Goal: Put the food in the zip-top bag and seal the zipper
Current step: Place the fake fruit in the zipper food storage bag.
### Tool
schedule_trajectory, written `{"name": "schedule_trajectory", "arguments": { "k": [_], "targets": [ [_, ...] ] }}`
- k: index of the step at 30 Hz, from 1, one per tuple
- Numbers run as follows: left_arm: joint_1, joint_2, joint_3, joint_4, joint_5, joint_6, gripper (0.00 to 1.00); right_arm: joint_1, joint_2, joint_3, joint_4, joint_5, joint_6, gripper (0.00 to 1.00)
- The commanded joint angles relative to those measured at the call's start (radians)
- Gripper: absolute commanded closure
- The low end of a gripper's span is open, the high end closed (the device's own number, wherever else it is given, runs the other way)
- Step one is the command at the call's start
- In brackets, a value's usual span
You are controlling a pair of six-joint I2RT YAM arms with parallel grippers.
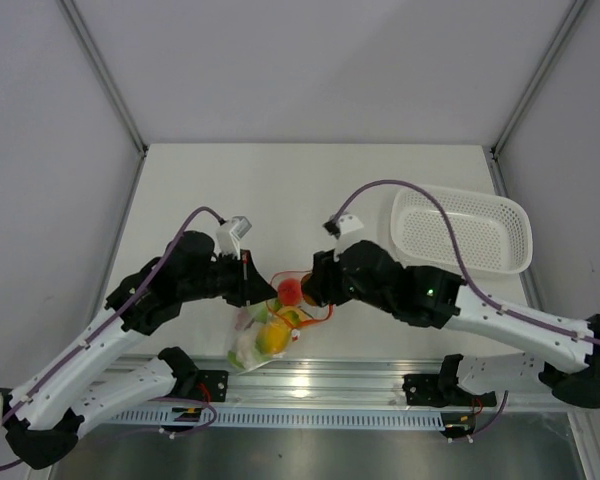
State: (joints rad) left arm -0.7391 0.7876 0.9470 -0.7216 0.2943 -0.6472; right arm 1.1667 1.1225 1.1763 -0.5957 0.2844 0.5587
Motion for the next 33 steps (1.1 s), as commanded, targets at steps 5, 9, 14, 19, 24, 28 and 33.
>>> {"name": "schedule_trajectory", "arguments": {
  "k": [5,9,14,19,24,28,33],
  "targets": [
    [0.007,-0.073,-0.028,0.005,0.019,0.006,0.99,0.129,0.100,-0.007,0.085,0.084,0.058,1.00],
    [0.007,-0.100,-0.050,0.016,0.040,0.001,1.00,0.139,0.143,0.000,0.086,0.121,0.047,0.86],
    [0.006,-0.120,-0.063,0.022,0.052,-0.009,0.99,0.123,0.187,0.014,0.131,0.136,-0.003,0.68],
    [0.006,-0.123,-0.060,0.030,0.054,-0.015,0.99,0.133,0.252,0.127,0.027,0.246,-0.011,0.33],
    [0.006,-0.111,-0.056,0.074,0.069,-0.032,0.99,0.178,0.247,0.239,-0.163,0.358,0.027,0.01],
    [0.006,-0.090,-0.048,0.108,0.074,-0.034,0.99,0.212,0.237,0.328,-0.355,0.423,0.059,0.01],
    [0.007,-0.061,-0.033,0.125,0.072,-0.028,0.99,0.206,0.143,0.269,-0.452,0.365,0.184,0.01]
  ]
}}
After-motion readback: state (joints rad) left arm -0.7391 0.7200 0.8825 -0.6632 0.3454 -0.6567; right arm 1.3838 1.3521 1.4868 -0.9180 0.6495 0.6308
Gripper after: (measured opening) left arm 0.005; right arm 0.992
